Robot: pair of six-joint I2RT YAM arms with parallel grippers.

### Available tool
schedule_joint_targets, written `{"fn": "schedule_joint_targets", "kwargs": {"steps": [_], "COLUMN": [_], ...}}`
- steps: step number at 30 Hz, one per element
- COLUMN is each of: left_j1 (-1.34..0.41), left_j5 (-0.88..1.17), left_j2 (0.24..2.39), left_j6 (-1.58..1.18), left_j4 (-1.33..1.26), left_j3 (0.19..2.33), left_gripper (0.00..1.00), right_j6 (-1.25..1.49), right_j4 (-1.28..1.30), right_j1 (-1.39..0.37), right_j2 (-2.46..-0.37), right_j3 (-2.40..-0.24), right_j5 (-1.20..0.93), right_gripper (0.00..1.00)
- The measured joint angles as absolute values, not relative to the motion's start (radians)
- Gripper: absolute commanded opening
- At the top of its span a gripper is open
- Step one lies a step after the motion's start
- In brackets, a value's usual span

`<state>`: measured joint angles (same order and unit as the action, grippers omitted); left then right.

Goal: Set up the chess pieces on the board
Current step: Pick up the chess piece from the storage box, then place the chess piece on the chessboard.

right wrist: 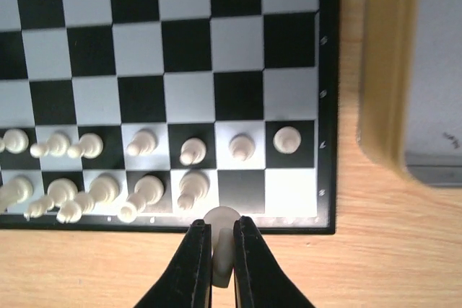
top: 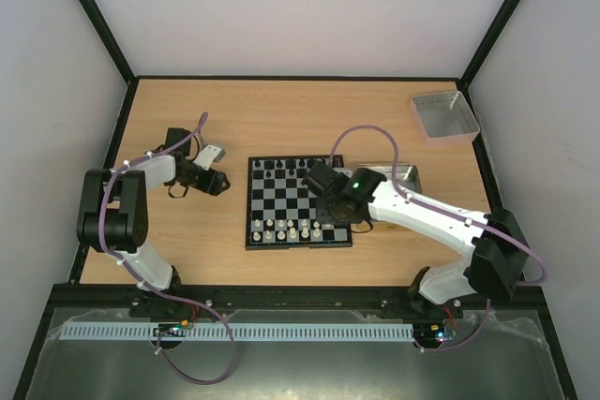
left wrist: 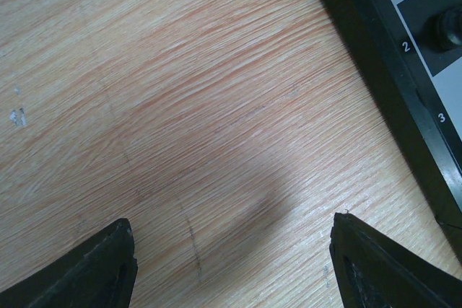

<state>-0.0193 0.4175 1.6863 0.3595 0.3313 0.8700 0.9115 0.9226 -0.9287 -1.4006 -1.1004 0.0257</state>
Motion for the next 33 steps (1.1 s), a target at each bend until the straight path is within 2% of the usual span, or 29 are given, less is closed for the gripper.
{"fn": "schedule_joint_targets", "kwargs": {"steps": [5, 33], "left_j1": [-0.019, -0.019], "left_j5": [0.417, 0.417], "left_j2": [1.687, 1.686], "left_j6": [0.359, 0.359], "left_j4": [0.331, 0.331], "left_j3": [0.870, 0.870], "left_gripper": [0.74, 0.74], "right_j6": [0.953, 0.974], "right_j4": [0.911, 0.771], "right_j1": [-0.991, -0.991], "right_j2": [-1.430, -1.507], "right_j3": [-1.090, -0.944], "right_j5": [0.022, 0.007], "right_gripper": [0.06, 0.06]}}
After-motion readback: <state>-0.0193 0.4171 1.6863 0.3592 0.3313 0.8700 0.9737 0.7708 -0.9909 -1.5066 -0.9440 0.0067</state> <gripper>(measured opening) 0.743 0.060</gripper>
